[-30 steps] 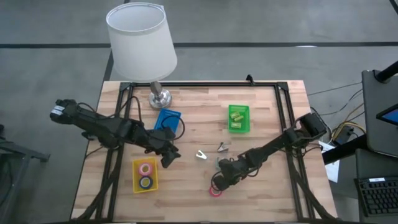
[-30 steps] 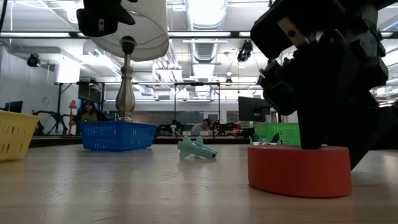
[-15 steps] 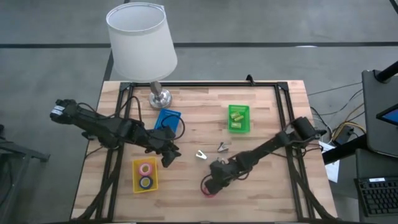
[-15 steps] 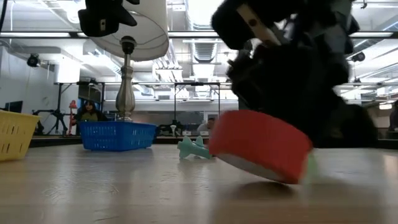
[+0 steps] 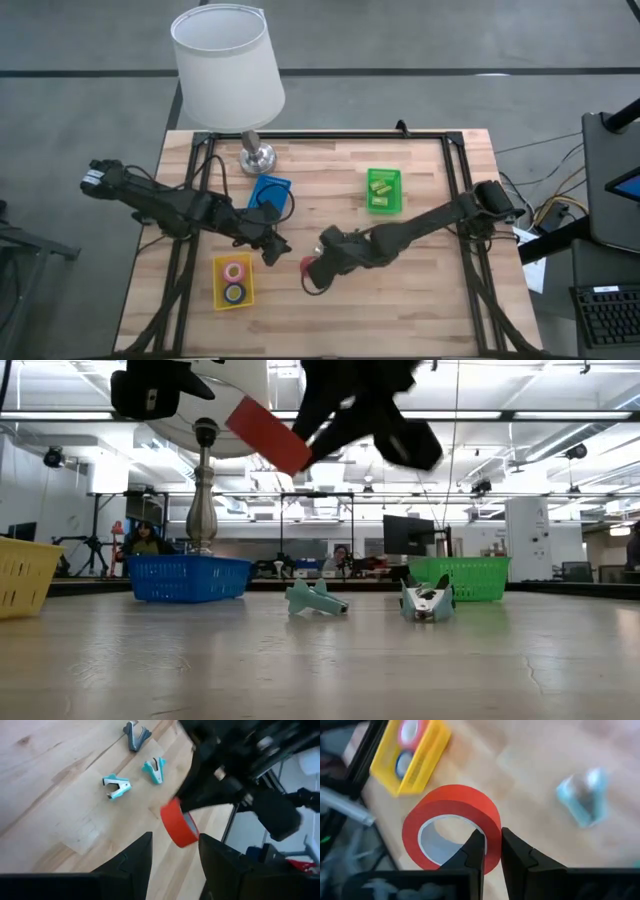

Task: Pick and place Stapler, Stapler remover, tape
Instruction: Put the orange tape into the yellow bin

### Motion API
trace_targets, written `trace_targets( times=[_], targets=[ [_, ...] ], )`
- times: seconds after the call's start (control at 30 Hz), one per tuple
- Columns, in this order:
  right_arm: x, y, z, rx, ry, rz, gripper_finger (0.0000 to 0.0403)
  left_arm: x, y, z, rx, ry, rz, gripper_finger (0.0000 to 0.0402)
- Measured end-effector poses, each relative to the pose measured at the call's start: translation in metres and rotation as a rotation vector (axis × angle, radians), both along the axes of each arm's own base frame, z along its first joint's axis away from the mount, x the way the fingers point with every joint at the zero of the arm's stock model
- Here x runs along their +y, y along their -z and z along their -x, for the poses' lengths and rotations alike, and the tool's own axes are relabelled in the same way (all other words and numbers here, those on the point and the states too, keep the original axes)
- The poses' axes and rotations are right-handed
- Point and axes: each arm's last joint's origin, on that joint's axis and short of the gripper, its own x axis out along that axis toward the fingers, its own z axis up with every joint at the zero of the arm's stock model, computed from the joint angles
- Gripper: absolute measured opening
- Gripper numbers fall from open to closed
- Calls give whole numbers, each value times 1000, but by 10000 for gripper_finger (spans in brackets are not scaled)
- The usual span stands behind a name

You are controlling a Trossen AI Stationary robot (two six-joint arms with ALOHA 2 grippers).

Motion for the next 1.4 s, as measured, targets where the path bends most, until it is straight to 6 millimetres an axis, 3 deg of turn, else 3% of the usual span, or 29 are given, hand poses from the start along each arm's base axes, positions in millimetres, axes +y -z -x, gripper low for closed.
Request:
trace_targets(
  times=[0.2, 0.4, 0.6, 0.87, 1.07, 1.23, 1.4],
  targets=[
    [-14, -40, -3, 39, 42, 194, 37, 1, 0, -1, -3, -84, 35, 163],
    [-23, -63, -4, 42, 47, 284, 37, 2, 2, -3, -32, -143, 25, 163],
    [-31, -70, -7, 41, 44, 304, 38, 2, -3, -7, -107, -169, 12, 170],
    [-31, -73, -10, 1, 50, 292, 38, 6, -5, -9, -134, -212, -13, 232],
    [-32, -74, -11, -10, 55, 290, 38, 6, 0, -13, -112, -175, -15, 244],
    [-33, -74, -11, -10, 54, 293, 38, 6, 0, -15, -121, -149, -34, 215],
    [-33, -74, -11, -9, 46, 300, 38, 7, 0, -15, -120, -116, -63, 139]
  ],
)
